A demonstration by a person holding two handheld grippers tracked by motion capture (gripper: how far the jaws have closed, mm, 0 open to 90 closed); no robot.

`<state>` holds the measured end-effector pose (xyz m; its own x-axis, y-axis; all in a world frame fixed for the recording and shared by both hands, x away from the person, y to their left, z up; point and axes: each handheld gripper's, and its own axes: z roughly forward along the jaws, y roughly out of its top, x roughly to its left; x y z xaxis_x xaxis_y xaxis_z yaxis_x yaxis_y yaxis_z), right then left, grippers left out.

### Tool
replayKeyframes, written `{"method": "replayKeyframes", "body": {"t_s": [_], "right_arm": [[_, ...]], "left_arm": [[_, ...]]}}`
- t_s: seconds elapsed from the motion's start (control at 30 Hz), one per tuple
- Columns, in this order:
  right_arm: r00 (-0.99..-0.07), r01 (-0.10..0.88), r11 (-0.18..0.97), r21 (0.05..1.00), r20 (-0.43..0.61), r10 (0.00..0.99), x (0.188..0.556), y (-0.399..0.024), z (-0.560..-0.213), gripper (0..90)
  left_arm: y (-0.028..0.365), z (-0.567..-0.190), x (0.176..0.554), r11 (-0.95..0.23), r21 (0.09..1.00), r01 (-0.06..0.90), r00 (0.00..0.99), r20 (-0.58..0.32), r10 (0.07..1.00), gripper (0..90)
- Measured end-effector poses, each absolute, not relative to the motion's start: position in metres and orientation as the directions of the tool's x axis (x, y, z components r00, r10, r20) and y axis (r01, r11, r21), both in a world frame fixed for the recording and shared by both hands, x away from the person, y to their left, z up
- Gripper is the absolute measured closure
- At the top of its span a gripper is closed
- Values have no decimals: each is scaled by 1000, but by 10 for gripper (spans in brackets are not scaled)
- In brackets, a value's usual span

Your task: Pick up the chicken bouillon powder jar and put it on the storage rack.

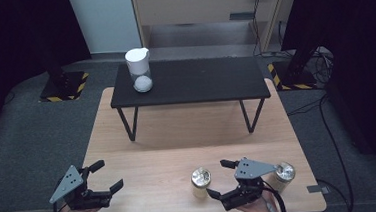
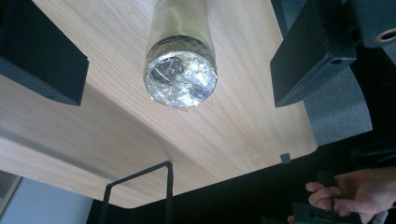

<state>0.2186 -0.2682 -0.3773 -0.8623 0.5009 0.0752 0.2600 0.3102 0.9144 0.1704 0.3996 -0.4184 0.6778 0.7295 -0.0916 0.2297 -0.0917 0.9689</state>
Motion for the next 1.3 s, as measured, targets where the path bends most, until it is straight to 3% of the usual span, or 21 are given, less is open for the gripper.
{"method": "replayKeyframes", "body": {"t_s": [1.3], "right_arm": [[-878, 294, 420, 859, 70, 473, 254, -229, -400, 80]], "left_arm": [[399, -417, 171, -102, 968, 228, 684, -84, 725, 26]]}}
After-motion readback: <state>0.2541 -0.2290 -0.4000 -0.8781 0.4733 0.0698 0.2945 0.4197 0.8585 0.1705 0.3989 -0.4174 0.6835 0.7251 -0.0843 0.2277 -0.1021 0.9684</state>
